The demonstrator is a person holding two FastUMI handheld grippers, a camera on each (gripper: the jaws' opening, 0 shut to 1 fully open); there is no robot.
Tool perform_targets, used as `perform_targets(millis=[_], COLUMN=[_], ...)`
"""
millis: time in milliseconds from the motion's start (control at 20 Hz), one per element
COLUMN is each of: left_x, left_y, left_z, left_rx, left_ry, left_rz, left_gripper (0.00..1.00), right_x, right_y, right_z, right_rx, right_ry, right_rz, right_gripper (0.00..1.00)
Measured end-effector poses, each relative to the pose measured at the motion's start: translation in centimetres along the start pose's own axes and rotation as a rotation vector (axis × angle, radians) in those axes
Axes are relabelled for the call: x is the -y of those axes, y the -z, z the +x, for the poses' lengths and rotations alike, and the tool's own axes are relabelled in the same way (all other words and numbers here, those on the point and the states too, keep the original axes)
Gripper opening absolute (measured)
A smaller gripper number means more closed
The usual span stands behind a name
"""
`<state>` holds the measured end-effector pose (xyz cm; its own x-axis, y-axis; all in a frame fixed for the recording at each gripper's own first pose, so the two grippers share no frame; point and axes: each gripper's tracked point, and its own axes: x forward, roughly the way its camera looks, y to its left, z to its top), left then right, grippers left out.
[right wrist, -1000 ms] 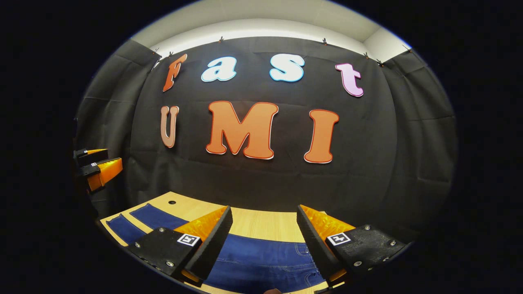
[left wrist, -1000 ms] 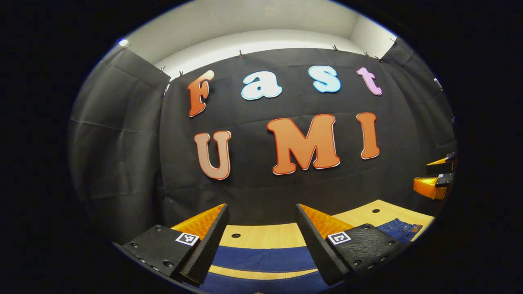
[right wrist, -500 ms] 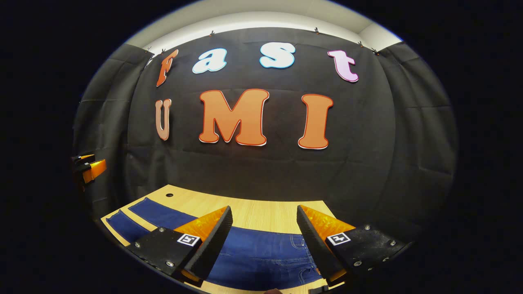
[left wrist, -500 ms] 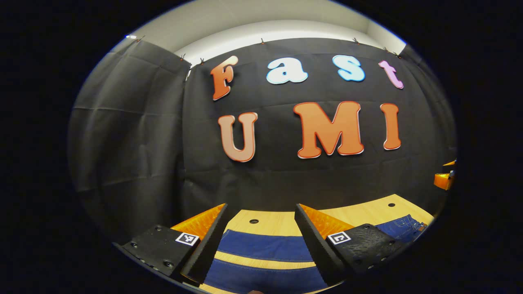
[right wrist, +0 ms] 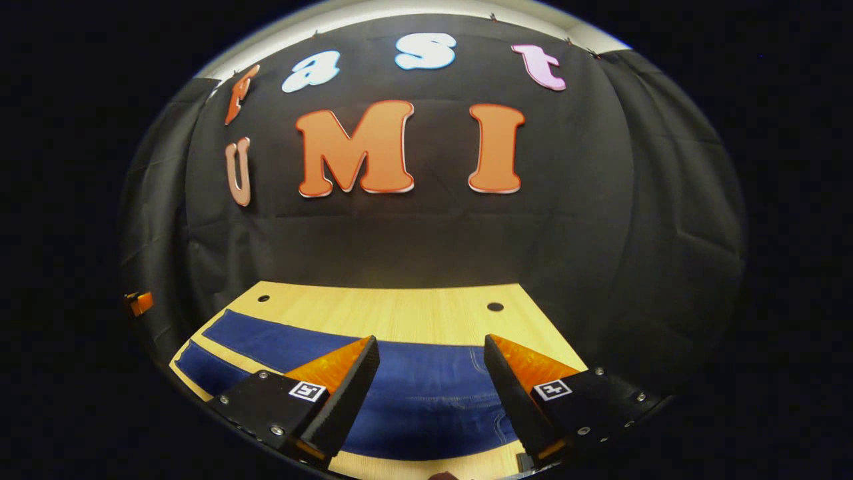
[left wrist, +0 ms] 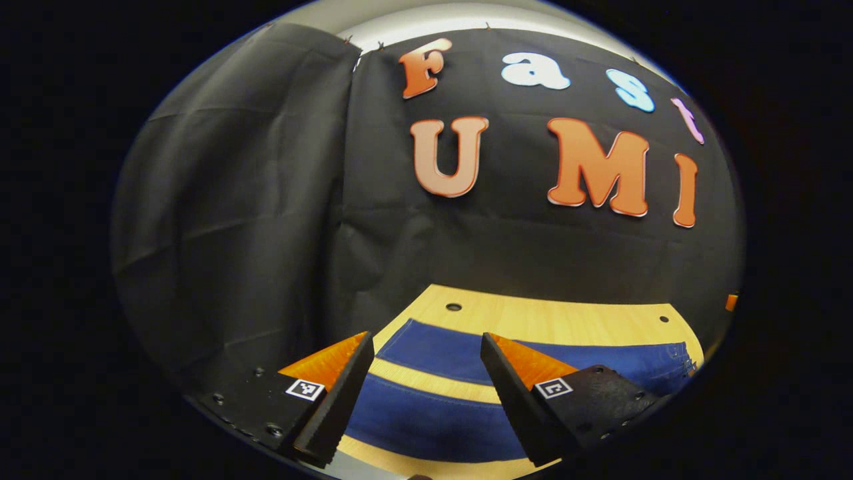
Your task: Grasp the waist and the cuffs of the jeans and fold them to make the two legs overlap; first hold the waist and fold one-third of the jeans toward the cuffs, then hold the cuffs and fold the remaining one-third in the same direction to finish folding.
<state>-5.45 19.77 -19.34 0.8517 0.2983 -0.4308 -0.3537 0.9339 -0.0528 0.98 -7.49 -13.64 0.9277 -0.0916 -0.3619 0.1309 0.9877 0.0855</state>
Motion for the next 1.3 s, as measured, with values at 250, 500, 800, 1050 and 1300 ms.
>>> perform_targets(millis=[250,500,800,1050,1300], left_x=[-5.1,-9.6,-12.6,-13.6,-14.7], left_y=[5.7,11.9,18.8,21.9,24.0], left_z=[3.4,7.2,9.0,8.4,8.6], left_rx=[-0.182,-0.396,-0.615,-0.72,-0.731], left_ry=[-0.015,-0.005,-0.007,-0.055,-0.121], left_rz=[-0.119,-0.335,-0.612,-0.776,-0.954], left_gripper=[0.98,0.98,0.98,0.98,0.98], right_x=[1.5,2.6,3.2,4.0,5.5], right_y=[4.5,10.8,15.2,16.6,18.1], right_z=[1.3,1.8,2.2,3.0,4.1], right_rx=[-0.155,-0.369,-0.503,-0.564,-0.614], right_ry=[0.072,0.131,0.199,0.206,0.198], right_rz=[0.106,0.338,0.541,0.618,0.676], right_gripper=[0.97,0.98,0.98,0.98,0.98])
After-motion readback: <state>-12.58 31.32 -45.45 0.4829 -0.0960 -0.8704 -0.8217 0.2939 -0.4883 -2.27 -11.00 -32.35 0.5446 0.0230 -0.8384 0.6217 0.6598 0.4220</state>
